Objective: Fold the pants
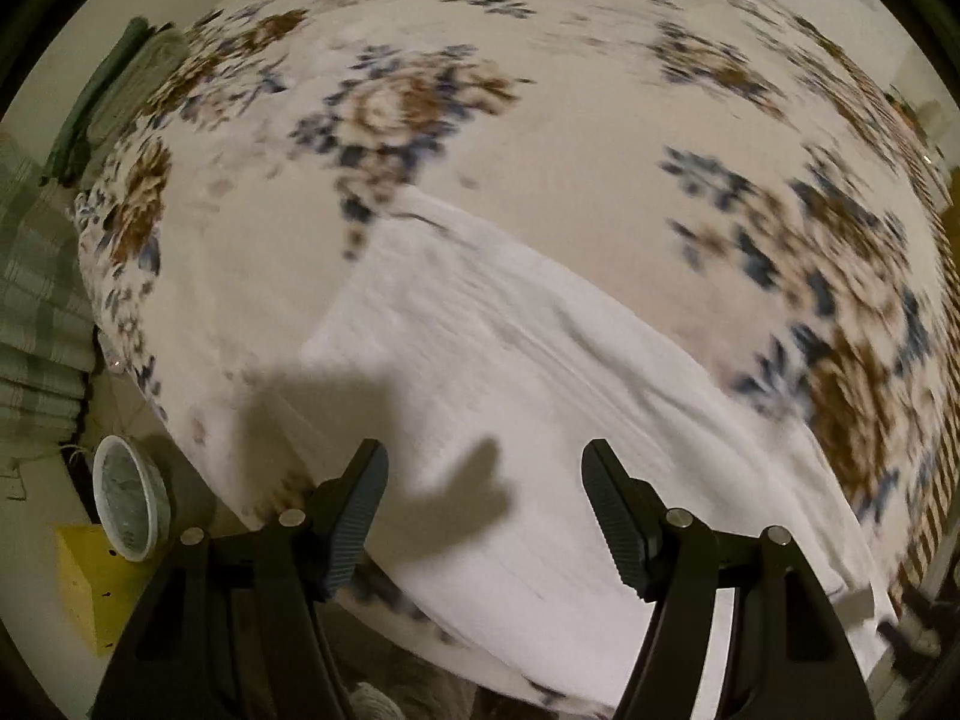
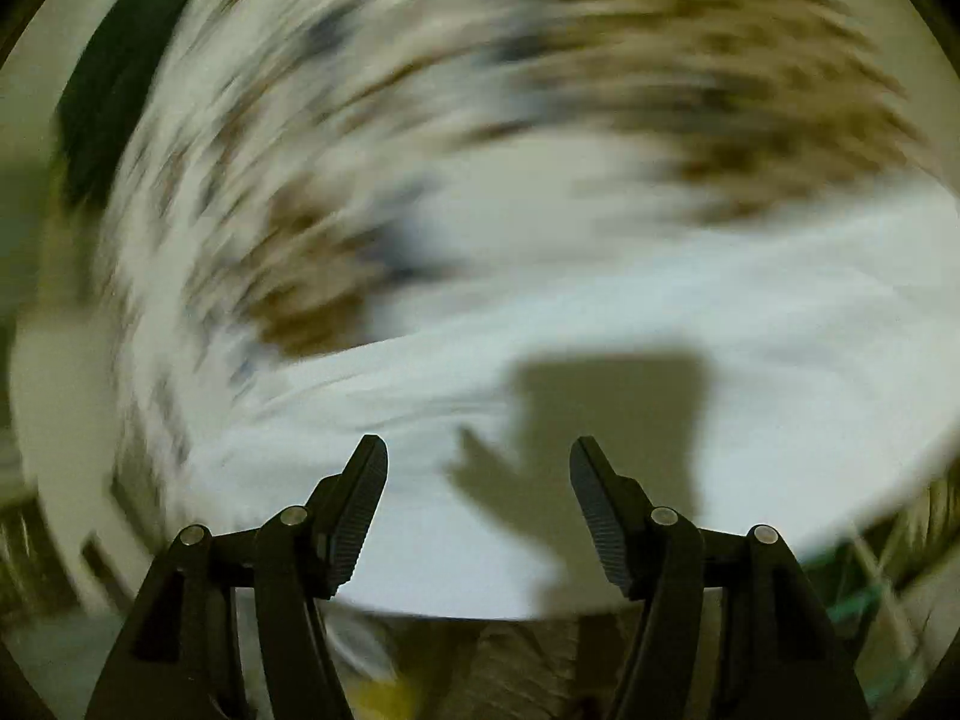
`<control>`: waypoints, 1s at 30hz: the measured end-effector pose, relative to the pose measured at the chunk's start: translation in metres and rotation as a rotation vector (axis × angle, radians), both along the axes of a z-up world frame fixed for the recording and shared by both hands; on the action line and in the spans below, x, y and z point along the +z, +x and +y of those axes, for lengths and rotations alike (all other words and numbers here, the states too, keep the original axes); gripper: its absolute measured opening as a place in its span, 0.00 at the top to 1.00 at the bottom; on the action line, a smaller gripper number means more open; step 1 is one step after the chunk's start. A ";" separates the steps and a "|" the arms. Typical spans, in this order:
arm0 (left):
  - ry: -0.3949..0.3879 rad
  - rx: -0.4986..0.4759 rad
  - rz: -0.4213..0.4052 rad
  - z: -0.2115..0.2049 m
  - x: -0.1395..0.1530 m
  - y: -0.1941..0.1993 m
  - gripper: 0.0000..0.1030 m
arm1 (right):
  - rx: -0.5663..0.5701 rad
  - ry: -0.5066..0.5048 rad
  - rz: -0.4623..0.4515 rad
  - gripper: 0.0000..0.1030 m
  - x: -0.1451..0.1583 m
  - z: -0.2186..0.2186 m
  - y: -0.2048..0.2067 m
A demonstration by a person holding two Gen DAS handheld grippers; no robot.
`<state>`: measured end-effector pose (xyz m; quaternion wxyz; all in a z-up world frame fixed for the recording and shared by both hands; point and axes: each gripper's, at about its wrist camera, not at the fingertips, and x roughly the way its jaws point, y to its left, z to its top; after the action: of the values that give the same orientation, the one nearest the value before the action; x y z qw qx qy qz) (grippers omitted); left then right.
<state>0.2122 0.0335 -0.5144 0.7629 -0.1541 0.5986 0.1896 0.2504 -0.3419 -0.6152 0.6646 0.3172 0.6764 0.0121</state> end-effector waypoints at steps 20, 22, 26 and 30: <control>-0.132 0.160 0.076 0.156 -0.055 -0.019 0.37 | 0.099 -0.099 0.165 0.97 -0.070 0.158 0.146; -0.152 0.167 0.069 0.163 -0.058 -0.023 0.37 | 0.081 -0.092 0.157 0.97 -0.071 0.163 0.145; -0.268 0.215 0.059 0.169 -0.076 -0.029 0.37 | 0.063 -0.066 0.174 0.94 -0.072 0.160 0.140; -0.388 0.233 0.062 0.166 -0.106 -0.035 0.40 | 0.060 -0.037 0.167 0.65 -0.064 0.156 0.131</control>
<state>0.1769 0.1997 -0.6201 0.6732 -0.3604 0.6250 0.1625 0.3817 -0.1863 -0.6787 0.6108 0.2845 0.7388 -0.0070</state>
